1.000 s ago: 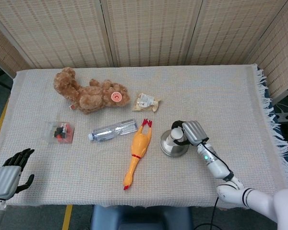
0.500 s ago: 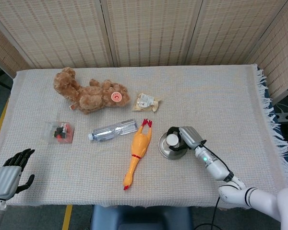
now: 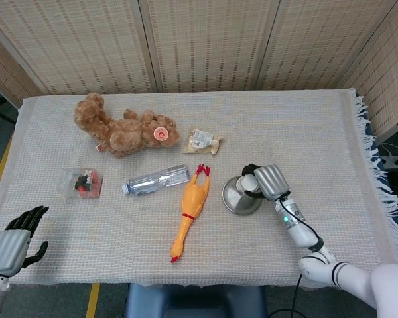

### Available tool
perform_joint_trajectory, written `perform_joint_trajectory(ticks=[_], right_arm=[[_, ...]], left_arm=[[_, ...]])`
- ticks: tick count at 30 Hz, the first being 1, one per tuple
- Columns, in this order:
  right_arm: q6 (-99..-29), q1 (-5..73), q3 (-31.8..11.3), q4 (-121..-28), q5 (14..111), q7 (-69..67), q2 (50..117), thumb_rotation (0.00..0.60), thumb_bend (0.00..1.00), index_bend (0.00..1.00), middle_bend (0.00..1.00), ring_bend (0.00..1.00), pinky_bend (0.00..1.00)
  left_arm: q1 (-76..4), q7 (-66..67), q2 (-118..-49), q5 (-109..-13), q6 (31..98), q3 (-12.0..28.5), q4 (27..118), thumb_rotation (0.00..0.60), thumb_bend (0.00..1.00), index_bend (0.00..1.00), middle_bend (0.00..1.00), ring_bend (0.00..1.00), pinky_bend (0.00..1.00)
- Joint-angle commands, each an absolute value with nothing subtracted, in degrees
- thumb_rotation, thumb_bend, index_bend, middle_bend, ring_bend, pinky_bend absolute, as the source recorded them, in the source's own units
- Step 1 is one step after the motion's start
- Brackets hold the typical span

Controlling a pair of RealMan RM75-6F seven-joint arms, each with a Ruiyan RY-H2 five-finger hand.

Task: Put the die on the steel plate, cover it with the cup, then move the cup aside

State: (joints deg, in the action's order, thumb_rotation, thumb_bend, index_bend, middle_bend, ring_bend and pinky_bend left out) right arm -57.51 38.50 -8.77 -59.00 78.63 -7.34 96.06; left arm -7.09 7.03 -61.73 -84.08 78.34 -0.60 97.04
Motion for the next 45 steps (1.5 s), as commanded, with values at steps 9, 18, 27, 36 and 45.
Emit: perform_joint_trajectory(ticks=[9,18,27,36,45], right_arm=[[-46.79,39.46,-7.2,-71.08,79.93,-25.06,88.27,0.6,0.16,0.65,0.56,0.53,0.8],[-50.68,39.02,-7.34,-66.98,80.57,-19.34,90.26,0.6,0.17,0.65,0.56,0.53,0.8],[-55.38,38.1,-7.64,-60.71,80.53,-13.12,95.05,0.6,0.17,0.65,0.56,0.53,0.8],[-48.77,39.0,-5.61,-69.99,81.6,-24.29,89.33,0.6,0.17,0.65,0.56,0.53,0.8],[-54.54,38.17,-6.28,-63.99,82.18,-15.09,92.58,0.6,0.17,0.65,0.56,0.53,0.8]], left_arm=[[-7.03,6.93,-61.69,-84.18,78.52,-0.61,97.08,0.6,0.4,0.09,0.1,0.11,0.21],[-7.06,6.96,-61.71,-84.24,78.49,-0.64,97.11,0.6,0.4,0.09,0.1,0.11,0.21],[-7.11,7.07,-61.71,-84.13,78.41,-0.6,97.18,0.6,0.4,0.09,0.1,0.11,0.21],[-7.07,7.06,-61.67,-84.24,78.5,-0.66,97.2,0.6,0.4,0.09,0.1,0.11,0.21],[-7.06,6.89,-61.63,-84.21,78.5,-0.64,97.15,0.6,0.4,0.09,0.1,0.11,0.21]])
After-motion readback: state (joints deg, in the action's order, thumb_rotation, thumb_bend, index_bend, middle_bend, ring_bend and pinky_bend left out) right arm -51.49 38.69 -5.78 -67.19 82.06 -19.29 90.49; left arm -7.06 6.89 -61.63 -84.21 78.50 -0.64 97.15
